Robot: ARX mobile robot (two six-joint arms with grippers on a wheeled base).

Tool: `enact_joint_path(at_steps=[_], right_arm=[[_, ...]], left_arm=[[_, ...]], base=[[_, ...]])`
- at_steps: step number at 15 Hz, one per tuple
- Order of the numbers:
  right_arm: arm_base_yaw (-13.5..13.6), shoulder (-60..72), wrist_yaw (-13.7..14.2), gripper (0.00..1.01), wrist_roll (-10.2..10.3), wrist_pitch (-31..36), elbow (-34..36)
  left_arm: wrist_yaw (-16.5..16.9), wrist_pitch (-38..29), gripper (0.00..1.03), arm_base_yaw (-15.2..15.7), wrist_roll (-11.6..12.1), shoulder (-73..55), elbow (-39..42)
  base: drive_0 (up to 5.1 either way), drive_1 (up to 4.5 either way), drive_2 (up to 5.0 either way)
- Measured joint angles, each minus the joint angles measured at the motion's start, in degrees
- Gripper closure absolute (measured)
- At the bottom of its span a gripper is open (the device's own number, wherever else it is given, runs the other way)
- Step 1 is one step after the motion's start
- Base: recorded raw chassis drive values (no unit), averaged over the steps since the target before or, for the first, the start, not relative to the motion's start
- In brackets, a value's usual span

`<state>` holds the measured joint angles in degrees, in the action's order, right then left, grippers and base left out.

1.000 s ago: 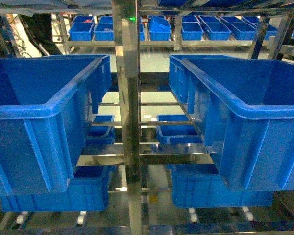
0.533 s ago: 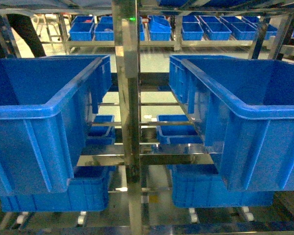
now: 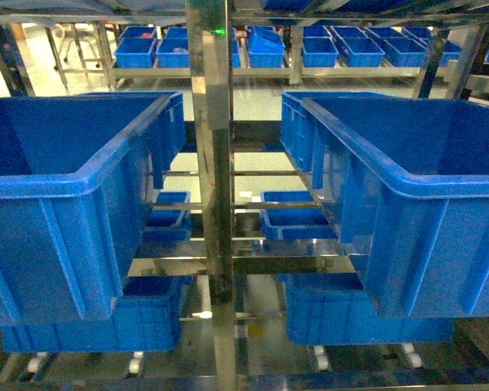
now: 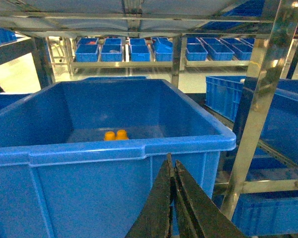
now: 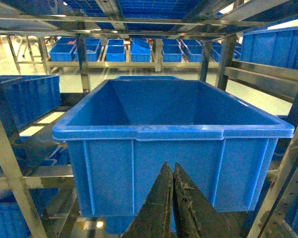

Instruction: Sort and place red and yellow blocks in left bins

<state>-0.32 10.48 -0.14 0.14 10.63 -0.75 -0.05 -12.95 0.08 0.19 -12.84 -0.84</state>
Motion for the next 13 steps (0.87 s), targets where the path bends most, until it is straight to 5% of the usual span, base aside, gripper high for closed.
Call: enact_joint_path(at_steps=[1,2,5,6,9,13], right_arm=[[0.02,-0.79,0.0,0.99,0.0,-1.11,0.0],[0.0,-6.36,-0.09,0.99,0.0,-9.42,-0.04],[0.02,-10.16,0.09,0.99,0.0,-11.17,-0.04],[0.02,-10.21,0.07,0.99,0.0,-10.56,-0.04],[0.02,-10.21,0.07,0.68,-0.04,-10.95,-0.04],[0.02,-10.21,0.07,0.12,-0.04,-10.91,-0.04]], left_arm=[[0.02,1.18,1.01,0.0,0.0,1.07,0.0],[0.02,2.05,1.01,0.0,0.0,1.99,0.0],[-0.09,13.81,1.01,-0.02,0.0,11.54,-0.04],[-0.02,12.0,1.01,-0.09,0.0,12.22,-0.17],[0.02,13.2,0.68,-0.09,-0.09,12.26,-0.04],[0.0,13.22,0.13,-0.09,-0.11,12.26,-0.04]], base=[[0.0,0.0,0.0],[0.0,0.0,0.0],[0.0,0.0,0.0],[0.0,0.0,0.0],[0.0,0.0,0.0],[0.0,0.0,0.0]])
